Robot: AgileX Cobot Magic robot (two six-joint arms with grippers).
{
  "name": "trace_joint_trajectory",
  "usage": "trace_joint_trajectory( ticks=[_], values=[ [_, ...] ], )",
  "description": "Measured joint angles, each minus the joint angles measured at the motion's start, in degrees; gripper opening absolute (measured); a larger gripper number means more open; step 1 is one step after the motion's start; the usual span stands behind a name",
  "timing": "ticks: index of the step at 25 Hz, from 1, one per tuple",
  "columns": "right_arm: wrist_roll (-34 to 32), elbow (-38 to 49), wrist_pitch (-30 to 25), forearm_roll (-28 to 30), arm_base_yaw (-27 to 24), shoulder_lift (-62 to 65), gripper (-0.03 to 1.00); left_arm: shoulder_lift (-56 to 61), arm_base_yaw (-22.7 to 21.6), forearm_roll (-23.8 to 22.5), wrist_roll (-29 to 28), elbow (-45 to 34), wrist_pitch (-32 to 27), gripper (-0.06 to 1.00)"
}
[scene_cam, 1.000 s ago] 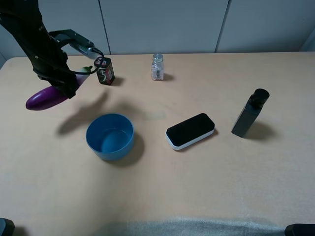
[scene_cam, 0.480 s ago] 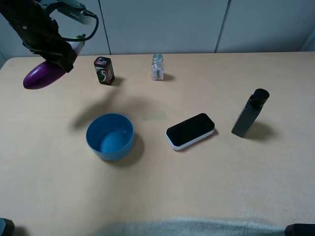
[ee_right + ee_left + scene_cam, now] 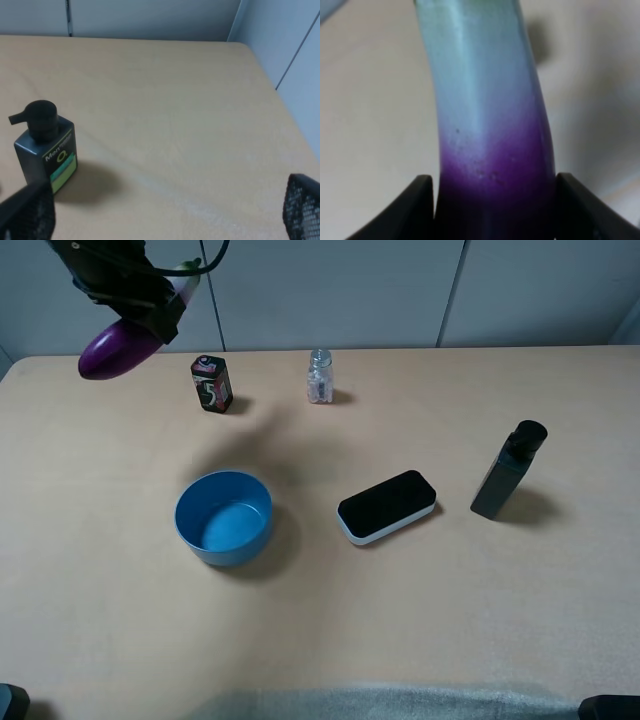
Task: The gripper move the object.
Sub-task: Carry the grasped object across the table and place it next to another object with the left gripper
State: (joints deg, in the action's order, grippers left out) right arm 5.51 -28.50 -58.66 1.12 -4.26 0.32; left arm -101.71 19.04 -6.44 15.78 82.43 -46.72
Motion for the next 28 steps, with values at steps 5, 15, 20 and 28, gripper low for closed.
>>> trace_joint_trajectory(
  ticks=[5, 15, 20, 28],
  values=[
    [0.00, 0.00, 0.00, 0.00, 0.00, 0.00, 0.69, -5.52, 3.73, 0.00, -1.03, 6.77, -2.28, 0.58],
    [0.00, 0.00, 0.00, 0.00, 0.00, 0.00, 0.69, -13.60, 10.59, 0.17, -1.42, 16.02, -3.79, 0.58],
    [0.00, 0.00, 0.00, 0.00, 0.00, 0.00, 0.69, -16.24, 12.58, 2.07, -1.42, 17.72, -3.48, 0.58],
    [0.00, 0.00, 0.00, 0.00, 0.00, 0.00, 0.69, -20.92, 15.79, 2.70, -1.42, 21.48, -3.11, 0.58]
  ],
)
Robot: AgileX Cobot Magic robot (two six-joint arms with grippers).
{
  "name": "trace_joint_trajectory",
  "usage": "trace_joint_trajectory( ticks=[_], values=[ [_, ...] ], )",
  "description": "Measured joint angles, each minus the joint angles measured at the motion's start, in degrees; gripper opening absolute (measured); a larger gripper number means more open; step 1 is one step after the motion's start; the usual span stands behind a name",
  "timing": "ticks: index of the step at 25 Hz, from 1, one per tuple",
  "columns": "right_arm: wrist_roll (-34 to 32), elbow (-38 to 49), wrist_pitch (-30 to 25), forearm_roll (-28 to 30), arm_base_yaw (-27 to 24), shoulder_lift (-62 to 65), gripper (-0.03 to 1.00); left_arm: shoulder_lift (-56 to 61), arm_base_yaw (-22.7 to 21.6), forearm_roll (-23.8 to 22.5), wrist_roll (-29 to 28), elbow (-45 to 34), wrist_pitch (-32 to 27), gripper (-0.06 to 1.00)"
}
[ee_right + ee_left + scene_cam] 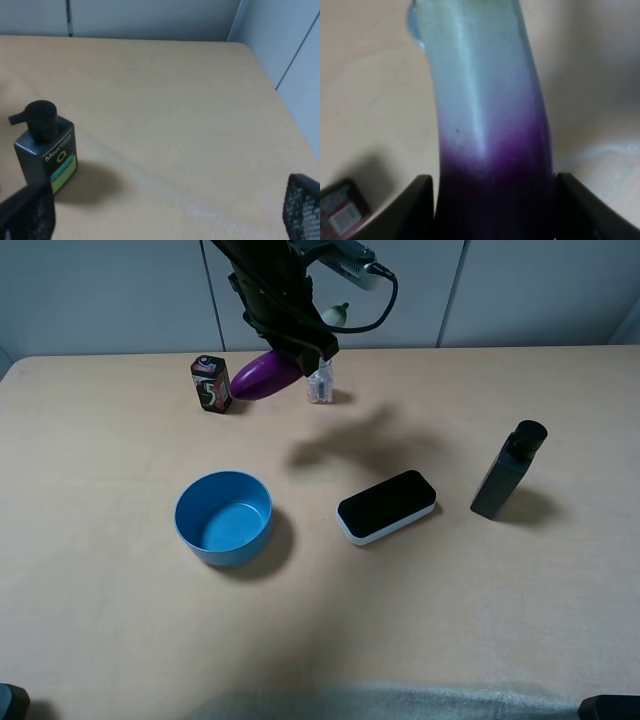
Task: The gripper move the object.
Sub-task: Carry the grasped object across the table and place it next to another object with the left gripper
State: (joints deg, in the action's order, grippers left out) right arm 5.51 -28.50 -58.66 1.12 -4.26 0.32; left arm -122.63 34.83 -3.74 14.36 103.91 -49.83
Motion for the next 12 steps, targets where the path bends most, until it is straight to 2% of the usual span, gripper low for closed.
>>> trace_joint_trajectory(
  ticks=[8, 12],
  values=[
    [0.00, 0.00, 0.00, 0.00, 0.00, 0.00, 0.69, -3.65, 2.39, 0.22, -0.13, 4.42, 0.44, 0.58],
    [0.00, 0.00, 0.00, 0.00, 0.00, 0.00, 0.69, -6.21, 3.09, 0.89, -2.05, 6.79, 0.63, 0.58]
  ],
)
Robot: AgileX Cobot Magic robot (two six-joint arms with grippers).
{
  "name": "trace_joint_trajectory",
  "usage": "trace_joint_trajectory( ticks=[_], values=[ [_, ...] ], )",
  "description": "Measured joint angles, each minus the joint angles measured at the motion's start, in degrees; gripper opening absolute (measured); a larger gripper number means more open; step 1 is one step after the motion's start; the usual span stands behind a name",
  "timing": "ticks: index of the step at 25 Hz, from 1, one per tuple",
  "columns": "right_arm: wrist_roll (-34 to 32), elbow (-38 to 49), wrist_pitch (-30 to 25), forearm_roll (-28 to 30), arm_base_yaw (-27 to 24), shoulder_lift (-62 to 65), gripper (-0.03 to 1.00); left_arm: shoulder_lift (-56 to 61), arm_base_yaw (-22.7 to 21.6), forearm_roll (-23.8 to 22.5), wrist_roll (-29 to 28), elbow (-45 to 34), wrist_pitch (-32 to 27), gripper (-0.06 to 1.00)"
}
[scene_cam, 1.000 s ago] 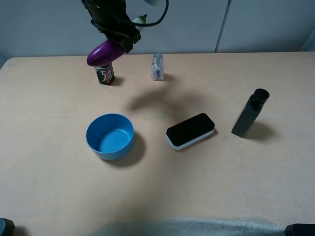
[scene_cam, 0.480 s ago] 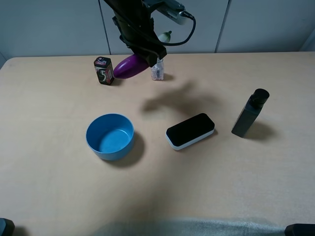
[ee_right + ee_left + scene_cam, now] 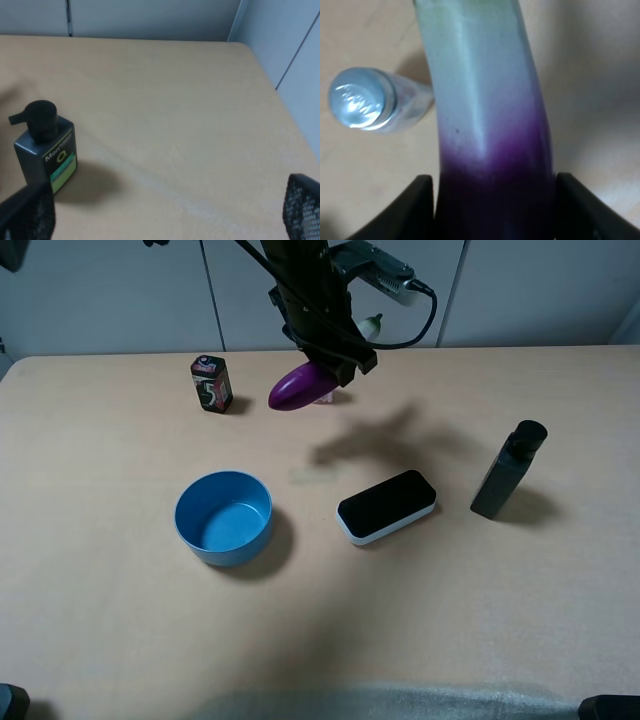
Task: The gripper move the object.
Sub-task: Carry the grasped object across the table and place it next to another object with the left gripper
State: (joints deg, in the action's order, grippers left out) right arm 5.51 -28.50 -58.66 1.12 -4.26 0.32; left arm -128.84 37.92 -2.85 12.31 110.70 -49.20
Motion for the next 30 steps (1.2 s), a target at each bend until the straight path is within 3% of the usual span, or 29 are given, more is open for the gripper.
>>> trace_joint_trajectory(
  ticks=[30],
  values=[
    [0.00, 0.00, 0.00, 0.00, 0.00, 0.00, 0.69, -10.81, 0.06, 0.44, -3.85, 5.96, 1.82, 0.58]
  ],
)
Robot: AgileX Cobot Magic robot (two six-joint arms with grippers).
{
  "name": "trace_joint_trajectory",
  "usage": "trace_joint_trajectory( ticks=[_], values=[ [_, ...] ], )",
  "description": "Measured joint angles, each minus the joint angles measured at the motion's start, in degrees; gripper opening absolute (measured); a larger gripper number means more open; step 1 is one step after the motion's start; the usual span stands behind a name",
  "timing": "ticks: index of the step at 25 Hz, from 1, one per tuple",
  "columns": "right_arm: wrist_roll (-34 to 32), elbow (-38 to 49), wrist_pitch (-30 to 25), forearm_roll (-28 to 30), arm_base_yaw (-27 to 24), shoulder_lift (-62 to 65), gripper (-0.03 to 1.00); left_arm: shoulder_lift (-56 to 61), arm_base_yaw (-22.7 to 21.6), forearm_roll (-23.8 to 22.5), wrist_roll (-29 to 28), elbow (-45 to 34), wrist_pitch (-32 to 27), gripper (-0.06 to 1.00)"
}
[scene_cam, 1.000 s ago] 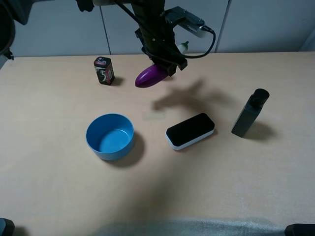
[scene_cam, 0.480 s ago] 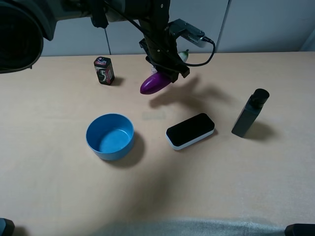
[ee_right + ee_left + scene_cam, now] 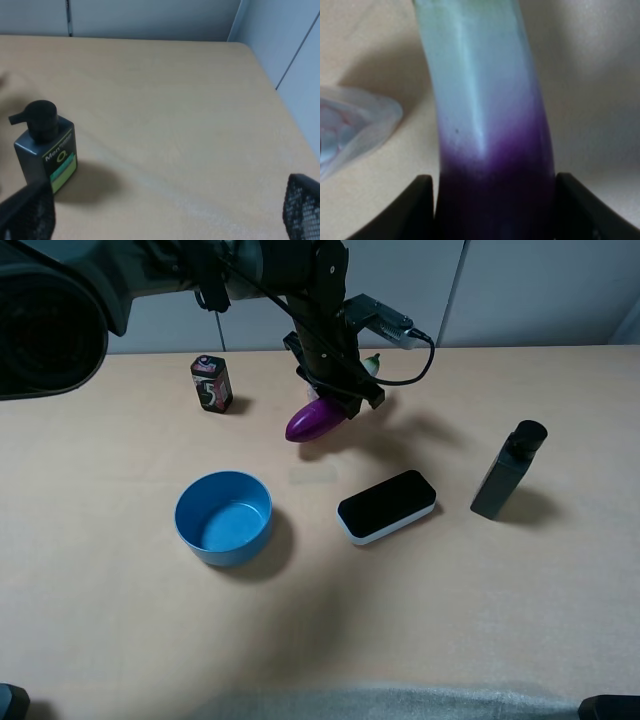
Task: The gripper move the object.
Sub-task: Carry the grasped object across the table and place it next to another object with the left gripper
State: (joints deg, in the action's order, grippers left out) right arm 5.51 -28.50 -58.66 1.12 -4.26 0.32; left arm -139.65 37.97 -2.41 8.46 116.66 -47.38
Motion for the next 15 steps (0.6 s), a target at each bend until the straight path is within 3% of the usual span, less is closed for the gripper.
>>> trace_joint_trajectory(
  ticks=[15],
  values=[
    [0.00, 0.00, 0.00, 0.00, 0.00, 0.00, 0.69, 0.00, 0.00, -0.54, -0.18, 0.04, -4.70, 0.58]
  ],
)
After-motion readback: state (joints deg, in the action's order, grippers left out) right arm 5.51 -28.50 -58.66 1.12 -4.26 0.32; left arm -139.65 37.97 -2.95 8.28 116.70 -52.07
